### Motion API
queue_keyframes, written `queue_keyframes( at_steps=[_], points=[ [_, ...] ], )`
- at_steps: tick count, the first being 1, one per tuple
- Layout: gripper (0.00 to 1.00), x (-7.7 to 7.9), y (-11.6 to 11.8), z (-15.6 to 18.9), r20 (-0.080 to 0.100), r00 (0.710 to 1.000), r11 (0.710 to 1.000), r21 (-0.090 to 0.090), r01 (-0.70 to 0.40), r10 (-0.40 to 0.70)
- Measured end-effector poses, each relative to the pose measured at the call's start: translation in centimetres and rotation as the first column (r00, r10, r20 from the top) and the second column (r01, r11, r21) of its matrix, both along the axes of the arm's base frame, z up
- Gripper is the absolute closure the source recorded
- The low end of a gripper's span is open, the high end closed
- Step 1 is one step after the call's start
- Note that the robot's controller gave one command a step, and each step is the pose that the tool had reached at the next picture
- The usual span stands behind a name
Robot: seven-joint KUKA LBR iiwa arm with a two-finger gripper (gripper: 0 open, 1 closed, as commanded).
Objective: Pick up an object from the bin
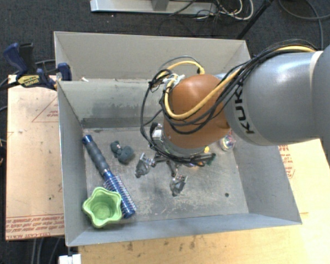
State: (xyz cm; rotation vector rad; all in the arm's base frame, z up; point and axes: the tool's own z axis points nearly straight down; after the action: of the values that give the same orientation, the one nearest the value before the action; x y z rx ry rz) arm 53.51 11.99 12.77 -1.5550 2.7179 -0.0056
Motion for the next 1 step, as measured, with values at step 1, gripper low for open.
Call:
queue_keyframes(
  at_steps=[1],
  points=[
    [0.00,-1.01,6.65,-0.24,-0.007,0.995,0.995,0.002,-0.097,0.097]
  ],
)
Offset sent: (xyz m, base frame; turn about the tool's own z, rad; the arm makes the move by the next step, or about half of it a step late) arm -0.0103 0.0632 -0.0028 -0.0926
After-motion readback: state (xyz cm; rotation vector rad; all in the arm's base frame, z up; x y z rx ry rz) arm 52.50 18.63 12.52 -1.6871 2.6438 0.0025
